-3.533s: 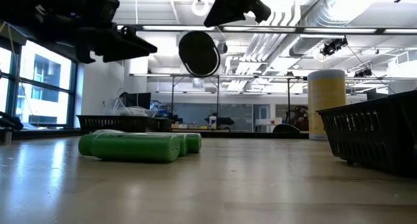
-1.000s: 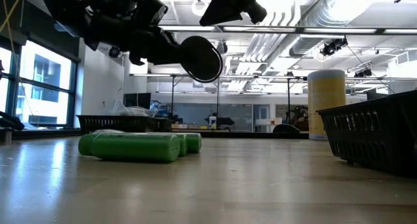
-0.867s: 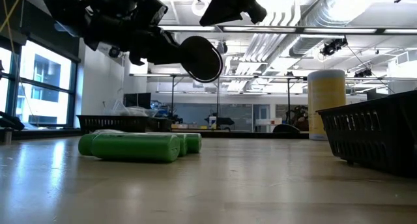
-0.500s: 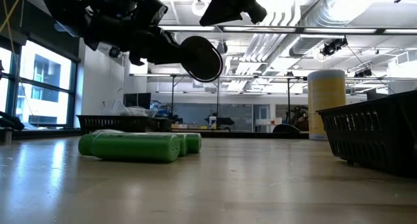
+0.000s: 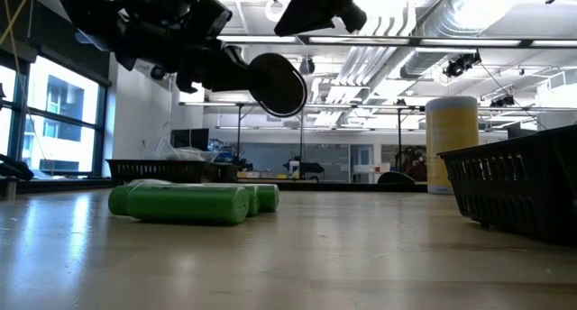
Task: Pick & Place Travel size toiletries
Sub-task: Put the black hairbrush into the top black basket
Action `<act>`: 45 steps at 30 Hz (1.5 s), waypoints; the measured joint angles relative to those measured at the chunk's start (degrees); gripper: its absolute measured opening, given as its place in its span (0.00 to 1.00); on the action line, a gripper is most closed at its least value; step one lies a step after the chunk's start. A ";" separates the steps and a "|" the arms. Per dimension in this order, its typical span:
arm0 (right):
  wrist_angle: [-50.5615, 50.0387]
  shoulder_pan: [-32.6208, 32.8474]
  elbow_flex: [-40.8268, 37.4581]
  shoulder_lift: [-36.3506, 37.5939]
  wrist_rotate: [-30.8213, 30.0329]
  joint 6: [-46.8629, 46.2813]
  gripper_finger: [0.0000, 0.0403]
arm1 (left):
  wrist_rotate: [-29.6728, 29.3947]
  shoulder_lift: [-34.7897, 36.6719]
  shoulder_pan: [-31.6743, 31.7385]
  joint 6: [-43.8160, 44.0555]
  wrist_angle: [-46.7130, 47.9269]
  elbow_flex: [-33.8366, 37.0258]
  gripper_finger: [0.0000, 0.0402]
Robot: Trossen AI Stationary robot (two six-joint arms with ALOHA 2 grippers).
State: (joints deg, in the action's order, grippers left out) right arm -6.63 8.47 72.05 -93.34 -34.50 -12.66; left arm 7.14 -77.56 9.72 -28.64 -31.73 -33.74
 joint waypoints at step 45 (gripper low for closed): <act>-4.42 2.62 0.00 8.68 -2.86 0.24 0.33 | -36.55 7.13 14.71 -11.82 28.47 0.05 0.08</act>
State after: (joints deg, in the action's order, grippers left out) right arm -11.06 11.09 72.05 -84.66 -37.36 -12.42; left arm -29.41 -70.43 24.43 -40.46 -3.26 -33.68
